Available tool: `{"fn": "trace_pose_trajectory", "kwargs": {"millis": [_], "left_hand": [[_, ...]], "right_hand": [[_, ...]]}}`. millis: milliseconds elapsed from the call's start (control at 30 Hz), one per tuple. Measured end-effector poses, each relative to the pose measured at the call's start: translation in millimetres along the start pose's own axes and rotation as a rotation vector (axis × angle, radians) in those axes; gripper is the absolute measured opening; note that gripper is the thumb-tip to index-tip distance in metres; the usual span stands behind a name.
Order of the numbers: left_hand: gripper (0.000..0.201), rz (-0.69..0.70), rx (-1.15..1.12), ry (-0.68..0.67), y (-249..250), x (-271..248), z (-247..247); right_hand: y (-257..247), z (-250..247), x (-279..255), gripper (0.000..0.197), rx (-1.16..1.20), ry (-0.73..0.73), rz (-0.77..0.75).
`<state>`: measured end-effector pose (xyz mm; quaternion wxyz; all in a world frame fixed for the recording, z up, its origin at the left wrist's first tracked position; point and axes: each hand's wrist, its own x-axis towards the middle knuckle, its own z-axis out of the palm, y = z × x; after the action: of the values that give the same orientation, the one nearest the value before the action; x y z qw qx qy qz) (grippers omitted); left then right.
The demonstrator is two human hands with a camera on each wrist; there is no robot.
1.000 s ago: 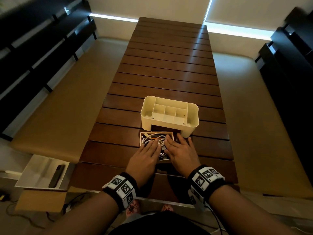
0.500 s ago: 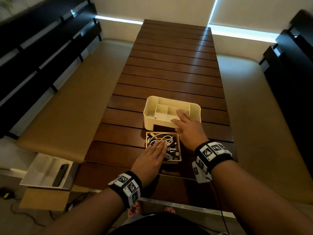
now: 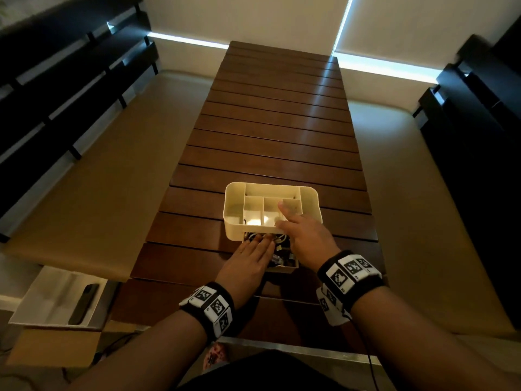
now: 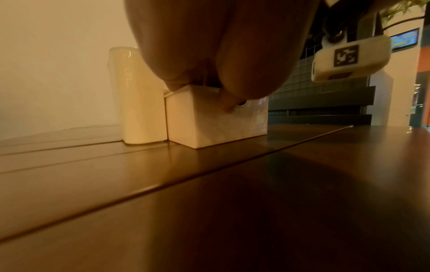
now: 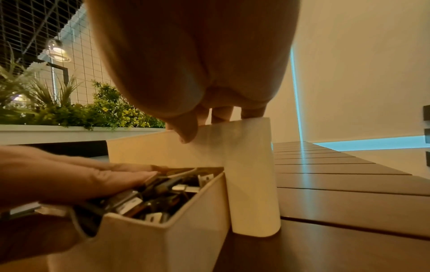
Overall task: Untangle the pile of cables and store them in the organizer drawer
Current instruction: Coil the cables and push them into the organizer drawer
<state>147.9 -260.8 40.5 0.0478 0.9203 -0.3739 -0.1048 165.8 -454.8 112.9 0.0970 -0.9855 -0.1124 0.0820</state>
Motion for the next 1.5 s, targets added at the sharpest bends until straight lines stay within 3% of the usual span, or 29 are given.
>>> {"fn": "trace_pose_trajectory", "kwargs": {"millis": [133, 200, 267, 367, 467, 600, 733, 800, 900, 967, 1067, 1200, 1333, 1500], "left_hand": [[0.062, 0.019, 0.001, 0.092, 2, 0, 4], [0.059, -0.002, -0.011, 0.135, 4, 0, 6], [0.073, -0.021, -0.054, 0.17, 6, -1, 5], [0.073, -0.052, -0.035, 0.235, 9, -4, 7], [0.063, -0.075, -0.017, 0.265, 9, -8, 6], [0.082, -0.069, -0.072, 0.354, 1, -13, -12], [0.078, -0.117, -0.05, 0.515, -10, -6, -60], [0.093, -0.146, -0.016, 0.378, -18, 11, -80], [0.114, -0.155, 0.106, 0.038, -31, 40, -88], [0.119, -0.144, 0.108, -0.07, -36, 49, -81], [0.113, -0.138, 0.132, -0.062, -38, 51, -72], [0.109, -0.137, 0.163, -0.01, -37, 51, -70], [0.112, -0.155, 0.14, -0.042, -35, 52, -70], [0.115, -0.162, 0.018, -0.128, -41, 55, -80]], "right_hand": [[-2, 3, -4, 0.051, -0.011, 0.002, -0.029], [1, 8, -8, 0.069, -0.042, -0.06, -0.042], [2, 13, -13, 0.096, -0.115, -0.129, -0.054], [2, 22, -15, 0.12, -0.215, -0.123, -0.066], [3, 28, -15, 0.121, -0.26, -0.062, -0.065], [6, 34, -14, 0.116, -0.235, -0.012, -0.078], [5, 36, -14, 0.118, -0.205, -0.002, -0.071], [5, 34, -15, 0.118, -0.204, -0.009, -0.074], [5, 30, -14, 0.122, -0.244, -0.049, -0.066], [4, 32, -14, 0.124, -0.241, -0.028, -0.068], [1, 48, -28, 0.113, -0.21, 0.178, -0.157], [0, 80, -46, 0.071, -0.119, 0.41, -0.28], [4, 93, -40, 0.049, 0.026, 0.457, -0.242], [3, 96, -36, 0.045, 0.013, 0.42, -0.2]]}}
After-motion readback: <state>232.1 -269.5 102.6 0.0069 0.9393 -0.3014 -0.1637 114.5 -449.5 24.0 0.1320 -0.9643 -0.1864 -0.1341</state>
